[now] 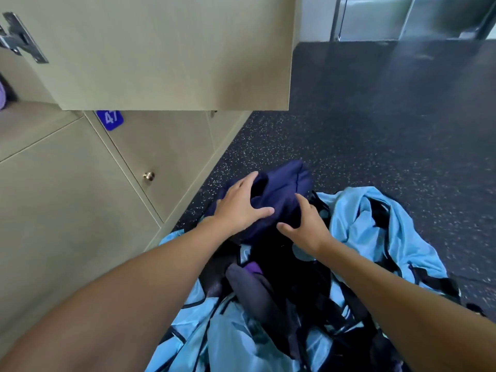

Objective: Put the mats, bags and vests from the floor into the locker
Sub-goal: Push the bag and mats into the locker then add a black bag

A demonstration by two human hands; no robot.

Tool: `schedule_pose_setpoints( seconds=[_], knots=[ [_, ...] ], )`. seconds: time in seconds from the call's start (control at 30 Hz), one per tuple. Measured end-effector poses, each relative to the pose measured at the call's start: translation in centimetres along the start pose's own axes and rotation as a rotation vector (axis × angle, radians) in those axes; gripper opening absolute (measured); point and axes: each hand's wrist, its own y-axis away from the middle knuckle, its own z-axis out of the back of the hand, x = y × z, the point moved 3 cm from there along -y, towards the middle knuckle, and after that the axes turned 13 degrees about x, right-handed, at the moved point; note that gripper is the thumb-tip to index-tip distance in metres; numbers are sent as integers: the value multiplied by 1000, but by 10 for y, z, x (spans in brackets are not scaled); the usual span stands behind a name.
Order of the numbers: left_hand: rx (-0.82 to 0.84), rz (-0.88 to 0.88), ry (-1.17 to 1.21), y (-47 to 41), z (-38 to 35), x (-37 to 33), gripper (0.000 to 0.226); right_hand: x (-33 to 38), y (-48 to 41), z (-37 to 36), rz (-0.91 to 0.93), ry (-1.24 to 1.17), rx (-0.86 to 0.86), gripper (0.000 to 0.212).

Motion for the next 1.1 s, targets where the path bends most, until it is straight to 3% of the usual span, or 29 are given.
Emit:
schedule_pose_setpoints(
  seconds=[0.1, 0.23, 0.3, 0.4, 0.5, 0.57, 0.87, 1.0, 1.1],
  knots=[
    [-45, 53, -54, -14, -3, -6, 82, -16, -2, -1, 12, -82, -23, 86],
    [-164, -38, -63, -11, -1, -12, 23, -15, -4, 3, 49, -200, -69, 105],
    [-238, -82, 8, 1, 7, -12, 9, -9, -3, 11, 87, -283, -139, 109],
    [-350, -124, 83, 27, 34, -10, 8, 7, 1, 25, 128, -390, -179, 101],
    [-400, -151, 103, 60, 67, -7, 13, 31, 4, 26, 173, -444, -134, 129],
    [-420, -205, 96, 85, 87, -6, 17, 48, 6, 22, 217, -435, -100, 132],
    [-485, -303, 118, 190, 154, -3, 15, 148, 52, 18, 347, -191, -173, 94],
    [-549, -332, 171, 240, 194, -9, 37, 191, 66, 12, 411, -60, -126, 96],
    [-586, -334, 182, 278, 222, -12, 38, 231, 82, 2, 429, -70, -51, 95]
  ],
)
